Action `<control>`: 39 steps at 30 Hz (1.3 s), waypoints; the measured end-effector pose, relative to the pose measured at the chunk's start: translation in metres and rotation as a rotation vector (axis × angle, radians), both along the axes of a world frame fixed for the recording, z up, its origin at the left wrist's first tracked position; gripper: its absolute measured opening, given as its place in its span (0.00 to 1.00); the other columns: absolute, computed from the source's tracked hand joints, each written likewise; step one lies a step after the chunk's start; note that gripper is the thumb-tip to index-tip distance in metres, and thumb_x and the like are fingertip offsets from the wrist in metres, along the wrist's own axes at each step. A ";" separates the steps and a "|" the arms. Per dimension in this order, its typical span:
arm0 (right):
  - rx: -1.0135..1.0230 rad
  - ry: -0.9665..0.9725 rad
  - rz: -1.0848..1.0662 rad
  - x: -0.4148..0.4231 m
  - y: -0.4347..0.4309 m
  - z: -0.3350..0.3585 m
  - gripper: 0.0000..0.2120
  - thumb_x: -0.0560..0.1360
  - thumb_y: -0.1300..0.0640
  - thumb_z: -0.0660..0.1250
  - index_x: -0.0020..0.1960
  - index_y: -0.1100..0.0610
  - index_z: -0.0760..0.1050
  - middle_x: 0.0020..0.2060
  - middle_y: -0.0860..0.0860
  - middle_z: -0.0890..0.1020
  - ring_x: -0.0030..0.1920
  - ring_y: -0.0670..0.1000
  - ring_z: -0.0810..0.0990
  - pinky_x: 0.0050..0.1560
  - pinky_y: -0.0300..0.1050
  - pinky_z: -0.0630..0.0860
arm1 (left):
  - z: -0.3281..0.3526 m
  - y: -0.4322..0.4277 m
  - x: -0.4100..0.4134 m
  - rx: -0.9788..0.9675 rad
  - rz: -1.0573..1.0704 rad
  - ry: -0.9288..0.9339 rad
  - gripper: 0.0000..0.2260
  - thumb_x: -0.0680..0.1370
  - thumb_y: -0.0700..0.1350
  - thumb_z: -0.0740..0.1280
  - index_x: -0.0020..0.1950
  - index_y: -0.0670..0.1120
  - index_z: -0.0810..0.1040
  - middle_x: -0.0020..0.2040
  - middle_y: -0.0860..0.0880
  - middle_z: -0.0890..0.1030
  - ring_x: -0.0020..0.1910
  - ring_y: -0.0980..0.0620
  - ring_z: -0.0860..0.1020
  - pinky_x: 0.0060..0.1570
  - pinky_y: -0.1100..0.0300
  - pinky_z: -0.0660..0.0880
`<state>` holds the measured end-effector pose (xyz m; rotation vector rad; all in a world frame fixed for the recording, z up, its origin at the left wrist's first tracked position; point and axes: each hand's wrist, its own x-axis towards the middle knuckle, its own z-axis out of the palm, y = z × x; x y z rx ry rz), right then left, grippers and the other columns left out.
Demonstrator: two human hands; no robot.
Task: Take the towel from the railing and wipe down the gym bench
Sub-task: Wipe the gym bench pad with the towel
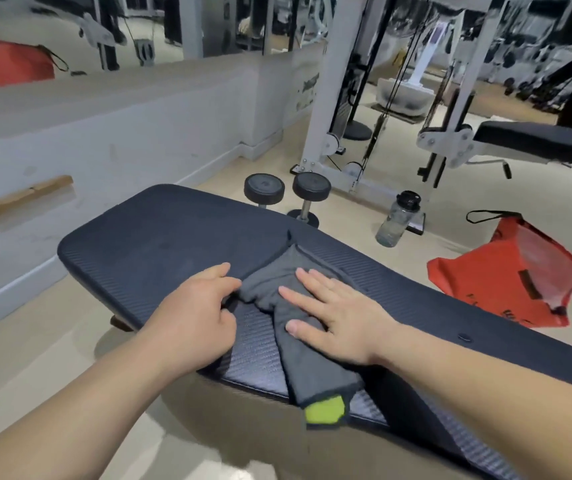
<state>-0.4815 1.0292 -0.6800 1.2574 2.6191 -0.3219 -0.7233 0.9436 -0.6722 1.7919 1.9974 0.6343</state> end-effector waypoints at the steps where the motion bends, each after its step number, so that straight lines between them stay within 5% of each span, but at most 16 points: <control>1: 0.021 0.015 -0.128 0.005 0.014 -0.004 0.38 0.75 0.24 0.38 0.83 0.34 0.46 0.86 0.47 0.43 0.85 0.48 0.40 0.84 0.49 0.40 | 0.000 0.000 0.004 -0.007 -0.007 -0.002 0.25 0.78 0.39 0.62 0.75 0.51 0.75 0.82 0.55 0.63 0.81 0.56 0.61 0.76 0.61 0.60; 6: 0.035 -0.055 -0.490 -0.001 0.023 -0.018 0.35 0.82 0.30 0.39 0.85 0.43 0.40 0.85 0.56 0.41 0.85 0.56 0.39 0.83 0.56 0.41 | 0.000 -0.002 0.019 -0.028 -0.070 0.029 0.23 0.80 0.42 0.63 0.76 0.51 0.74 0.82 0.53 0.63 0.81 0.57 0.60 0.76 0.60 0.60; 9: 0.042 -0.073 -0.402 -0.006 -0.022 -0.013 0.37 0.81 0.31 0.35 0.85 0.45 0.36 0.84 0.58 0.37 0.84 0.58 0.35 0.83 0.57 0.39 | -0.001 -0.001 0.025 -0.042 -0.095 0.048 0.22 0.80 0.42 0.63 0.75 0.51 0.75 0.82 0.53 0.64 0.81 0.57 0.60 0.75 0.61 0.60; 12: -0.022 -0.092 -0.180 0.009 -0.069 0.001 0.45 0.69 0.27 0.27 0.84 0.44 0.32 0.83 0.57 0.33 0.83 0.56 0.31 0.83 0.56 0.36 | -0.001 -0.001 0.031 -0.026 -0.111 0.057 0.22 0.80 0.41 0.63 0.74 0.51 0.76 0.81 0.53 0.66 0.81 0.57 0.61 0.74 0.62 0.61; 15: -0.078 -0.147 -0.056 0.036 -0.058 0.010 0.48 0.65 0.23 0.28 0.83 0.39 0.34 0.83 0.53 0.32 0.83 0.52 0.30 0.83 0.52 0.35 | 0.002 -0.005 0.041 -0.015 -0.141 0.066 0.22 0.79 0.38 0.62 0.72 0.50 0.79 0.78 0.54 0.71 0.78 0.56 0.66 0.69 0.64 0.64; 19: -0.012 -0.146 -0.355 0.058 -0.004 0.000 0.39 0.79 0.27 0.39 0.84 0.42 0.36 0.84 0.55 0.35 0.84 0.54 0.36 0.83 0.52 0.39 | -0.002 -0.011 0.048 -0.040 -0.177 0.066 0.23 0.79 0.39 0.61 0.73 0.52 0.77 0.81 0.54 0.66 0.81 0.58 0.61 0.74 0.62 0.63; 23: 0.057 -0.162 -0.592 0.036 -0.011 -0.017 0.37 0.82 0.33 0.36 0.85 0.49 0.34 0.84 0.63 0.38 0.84 0.61 0.37 0.83 0.58 0.41 | -0.002 -0.016 0.051 -0.057 -0.179 0.080 0.19 0.79 0.40 0.61 0.67 0.51 0.80 0.82 0.53 0.66 0.81 0.57 0.61 0.73 0.60 0.66; 31: 0.033 -0.044 -0.341 0.006 -0.125 -0.015 0.42 0.77 0.28 0.32 0.84 0.50 0.35 0.81 0.63 0.32 0.82 0.63 0.31 0.80 0.62 0.35 | 0.003 -0.012 0.065 -0.066 -0.243 0.149 0.18 0.79 0.40 0.61 0.66 0.48 0.82 0.76 0.50 0.73 0.75 0.50 0.70 0.67 0.53 0.74; 35: -0.083 -0.043 -0.310 0.026 -0.079 -0.004 0.39 0.78 0.25 0.41 0.83 0.38 0.35 0.83 0.54 0.31 0.83 0.53 0.29 0.83 0.55 0.35 | 0.006 -0.010 0.067 -0.011 -0.196 0.129 0.18 0.79 0.38 0.62 0.64 0.47 0.83 0.76 0.49 0.74 0.77 0.50 0.69 0.69 0.55 0.72; 39: -0.095 -0.113 -0.509 0.057 -0.013 -0.004 0.38 0.82 0.31 0.49 0.84 0.41 0.35 0.83 0.56 0.32 0.84 0.57 0.35 0.83 0.54 0.39 | 0.008 -0.019 0.056 0.001 -0.140 0.103 0.17 0.80 0.39 0.61 0.65 0.48 0.82 0.81 0.51 0.67 0.81 0.55 0.62 0.70 0.59 0.68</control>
